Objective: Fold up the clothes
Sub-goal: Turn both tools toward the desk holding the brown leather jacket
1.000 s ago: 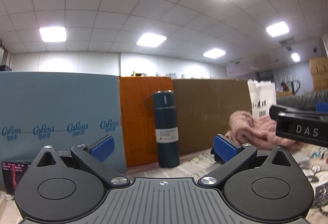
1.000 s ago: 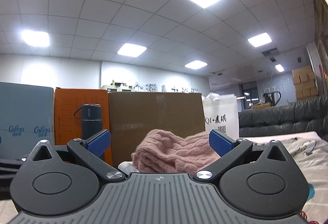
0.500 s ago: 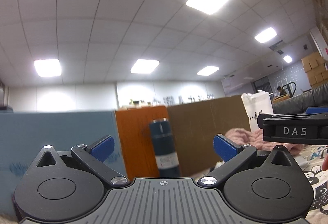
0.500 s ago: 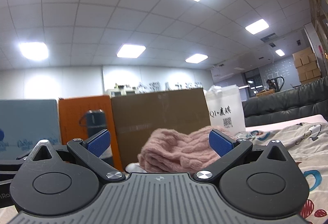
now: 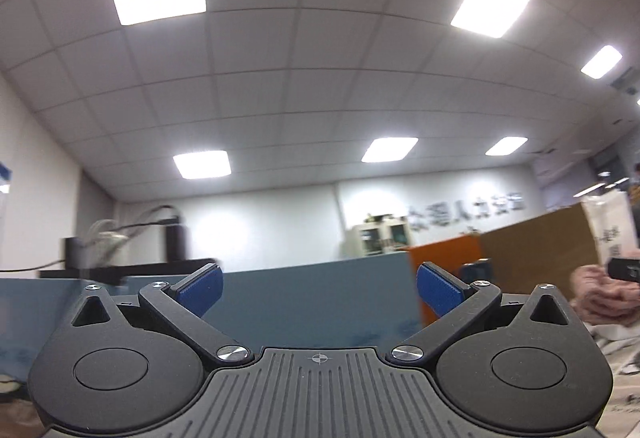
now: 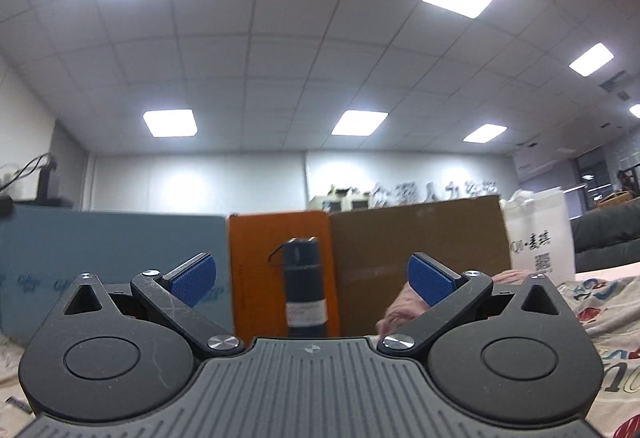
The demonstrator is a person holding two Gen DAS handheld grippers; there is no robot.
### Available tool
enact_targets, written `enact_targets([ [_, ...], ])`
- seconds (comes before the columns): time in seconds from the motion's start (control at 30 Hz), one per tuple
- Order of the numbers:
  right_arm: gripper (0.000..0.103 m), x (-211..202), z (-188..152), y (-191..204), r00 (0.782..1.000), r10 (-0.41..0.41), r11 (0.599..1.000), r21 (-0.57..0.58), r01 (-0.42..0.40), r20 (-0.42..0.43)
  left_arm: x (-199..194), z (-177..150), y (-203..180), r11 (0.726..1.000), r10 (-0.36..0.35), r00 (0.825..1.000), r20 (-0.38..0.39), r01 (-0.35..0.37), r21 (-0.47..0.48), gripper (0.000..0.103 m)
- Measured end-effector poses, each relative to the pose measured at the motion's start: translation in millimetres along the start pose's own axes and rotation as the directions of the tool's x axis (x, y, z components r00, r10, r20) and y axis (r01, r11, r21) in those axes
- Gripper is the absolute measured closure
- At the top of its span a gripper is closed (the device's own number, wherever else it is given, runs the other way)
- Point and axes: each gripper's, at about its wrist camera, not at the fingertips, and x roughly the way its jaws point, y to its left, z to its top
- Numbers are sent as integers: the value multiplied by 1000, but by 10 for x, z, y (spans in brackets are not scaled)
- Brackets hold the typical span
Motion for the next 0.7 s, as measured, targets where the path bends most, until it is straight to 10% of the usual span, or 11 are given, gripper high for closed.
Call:
enact_targets([
  [0.37,0,-210,471,870,933,332,925,243,-292,-141,-567,521,1166,964,262,964,48,-263,27,0],
  [0.53,0,-187,642,1365,854,483,862,276,-426,-193,-760,749,1945,915,385,923,-27,-385,-120,0],
  [0.7,0,5,620,2004,750,609,791,254,-556,-258,-818,456,2733,818,306,918,-251,-389,-423,0],
])
